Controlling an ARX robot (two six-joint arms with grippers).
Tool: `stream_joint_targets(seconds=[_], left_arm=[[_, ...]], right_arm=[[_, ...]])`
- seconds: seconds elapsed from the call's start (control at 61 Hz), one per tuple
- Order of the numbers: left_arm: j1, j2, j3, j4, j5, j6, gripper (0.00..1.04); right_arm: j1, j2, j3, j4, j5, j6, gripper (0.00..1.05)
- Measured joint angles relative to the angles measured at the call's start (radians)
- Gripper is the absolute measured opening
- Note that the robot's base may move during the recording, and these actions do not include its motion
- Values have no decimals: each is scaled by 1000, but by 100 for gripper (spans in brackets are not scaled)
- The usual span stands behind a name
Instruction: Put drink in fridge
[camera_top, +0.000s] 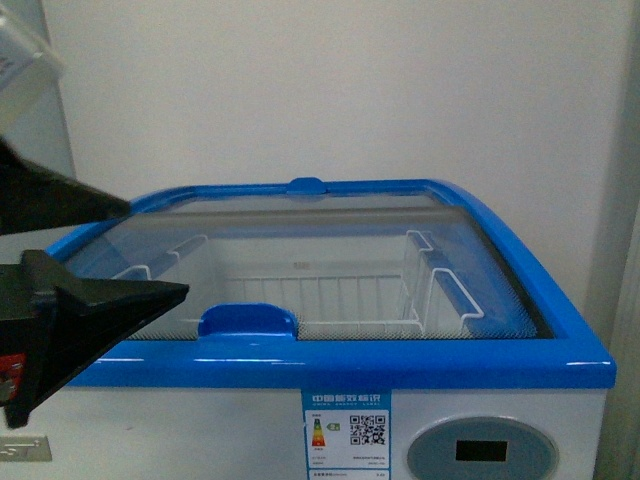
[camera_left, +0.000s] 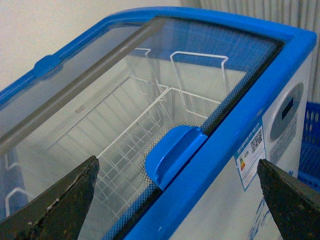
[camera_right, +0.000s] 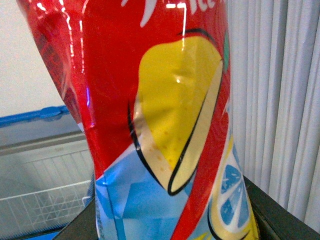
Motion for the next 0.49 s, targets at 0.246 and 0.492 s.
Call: stream_joint_targets(seconds=[0.246,0.492], left_arm=[[-51,235,201,-196,2,396,97],[-60,349,307,-193,-26,451,97]], right_arm=[[0,0,0,0,0,0,47],[0,0,0,0,0,0,47]])
